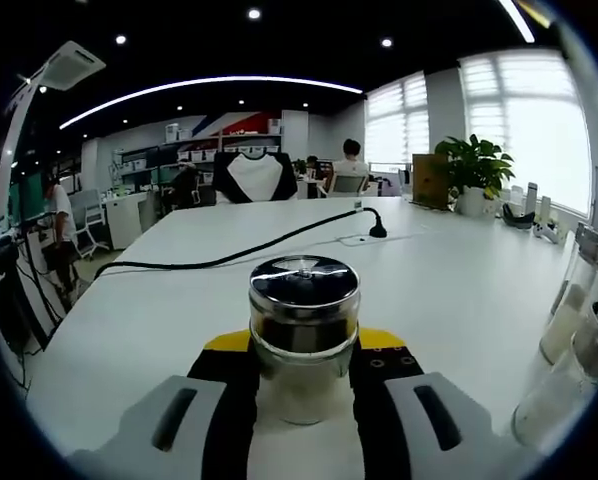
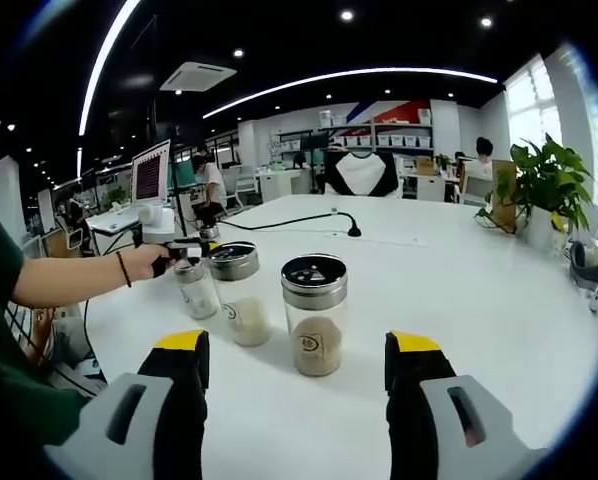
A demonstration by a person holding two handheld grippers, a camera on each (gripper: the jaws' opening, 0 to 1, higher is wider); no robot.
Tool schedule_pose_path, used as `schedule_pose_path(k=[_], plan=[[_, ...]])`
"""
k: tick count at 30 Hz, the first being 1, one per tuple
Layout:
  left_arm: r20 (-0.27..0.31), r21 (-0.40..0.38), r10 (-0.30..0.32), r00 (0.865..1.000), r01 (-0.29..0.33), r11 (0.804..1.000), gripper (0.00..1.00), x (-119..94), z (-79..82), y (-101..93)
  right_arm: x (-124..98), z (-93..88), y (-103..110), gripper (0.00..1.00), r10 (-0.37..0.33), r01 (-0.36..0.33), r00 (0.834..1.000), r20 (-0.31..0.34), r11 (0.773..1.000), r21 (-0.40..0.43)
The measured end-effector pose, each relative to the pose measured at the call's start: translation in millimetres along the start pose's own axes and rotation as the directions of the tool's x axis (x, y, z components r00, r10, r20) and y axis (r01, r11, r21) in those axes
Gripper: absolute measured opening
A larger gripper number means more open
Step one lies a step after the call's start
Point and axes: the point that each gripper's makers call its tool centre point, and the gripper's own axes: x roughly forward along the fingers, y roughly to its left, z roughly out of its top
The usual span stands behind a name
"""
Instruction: Rotate the seasoning bottle until the label or dispensing opening points toward the visible target arrow and the bottle remains upright within the marked orientation range
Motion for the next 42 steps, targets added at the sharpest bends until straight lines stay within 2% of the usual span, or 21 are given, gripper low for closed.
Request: schedule_pose_path(k=[3, 6, 10, 14, 21, 24, 32, 42], plan=[[0.021, -0.034, -0.008, 1.000, 0.009, 0.999, 0.37, -6.0, 3.0, -1.5, 0.2, -0.8, -0.5, 0.72, 0.001, -0.001, 1.000, -0.002, 1.000, -0.002], [0.025, -0.017, -0.011, 1.000, 0.012, 1.000, 0.37, -13.4, 4.4, -4.7, 0.6, -0.8, -1.0, 0.72, 0.000, 0.000, 1.000, -0.002, 1.000, 0.002], [0.039, -0.035, -0.018, 0.999, 0.019, 0.999, 0.37, -20.8, 7.2, -8.7, 1.8, -2.0, -0.2, 0.72, 0.004, -0.004, 1.000, -0.005, 1.000, 0.002], [0.040, 0.014, -0.026, 0.999, 0.026, 1.000, 0.37, -27.7, 7.6, -16.2, 2.7, -2.7, 0.2, 0.71, 0.003, -0.003, 1.000, -0.007, 1.000, 0.011], [0.049, 0.004, -0.048, 0.998, 0.048, 0.999, 0.37, -46.6, 1.7, -30.9, 2.8, -4.0, 0.7, 0.71, 0.007, -0.006, 1.000, -0.011, 1.000, 0.009], [0.061, -0.021, -0.066, 0.996, 0.067, 0.998, 0.37, -57.8, 1.5, -36.1, 2.2, -4.7, 1.7, 0.71, 0.008, -0.008, 1.000, -0.013, 1.000, 0.000], [0.078, -0.027, -0.085, 0.993, 0.087, 0.996, 0.37, -83.9, 0.9, -49.1, 3.3, -7.0, 5.4, 0.71, 0.018, -0.018, 1.000, -0.020, 1.000, 0.008], [0.072, -0.047, -0.107, 0.992, 0.110, 0.993, 0.37, -98.3, -12.2, -64.5, 4.6, -8.1, 10.8, 0.70, 0.030, -0.030, 0.999, -0.022, 1.000, 0.003]])
